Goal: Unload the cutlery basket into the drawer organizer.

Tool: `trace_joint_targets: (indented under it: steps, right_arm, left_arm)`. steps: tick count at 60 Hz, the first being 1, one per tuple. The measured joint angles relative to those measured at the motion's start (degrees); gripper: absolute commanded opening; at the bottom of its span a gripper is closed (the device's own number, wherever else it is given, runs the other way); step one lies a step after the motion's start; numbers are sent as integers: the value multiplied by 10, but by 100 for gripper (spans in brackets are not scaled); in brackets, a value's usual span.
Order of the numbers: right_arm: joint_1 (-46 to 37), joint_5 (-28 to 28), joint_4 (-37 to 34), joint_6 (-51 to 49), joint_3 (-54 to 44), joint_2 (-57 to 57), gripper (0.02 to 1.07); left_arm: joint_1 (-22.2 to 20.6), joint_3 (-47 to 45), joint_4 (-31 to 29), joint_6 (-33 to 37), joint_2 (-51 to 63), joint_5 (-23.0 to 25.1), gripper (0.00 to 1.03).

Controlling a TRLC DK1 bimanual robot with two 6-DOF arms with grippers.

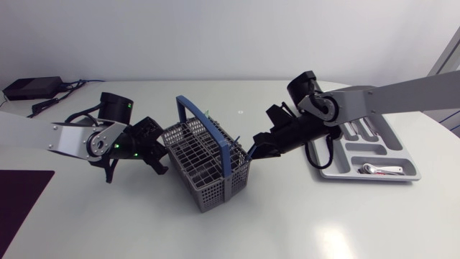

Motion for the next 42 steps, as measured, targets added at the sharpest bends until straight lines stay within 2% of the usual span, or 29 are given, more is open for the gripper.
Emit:
trace_joint_targets:
  steps: [23,31,42]
  right_arm:
    - [17,-3,-19,-13,-84,-89,8]
    - [32,19,-17,-15,-108,-115,8]
    - [18,77,-16,-56,-141,-204,10]
  left_arm:
    - [-30,152,-45,0,105,-3,21]
    - [-37,188,-54,0,127,-13,21]
    - [-34,186,-65,0,115,-15,21]
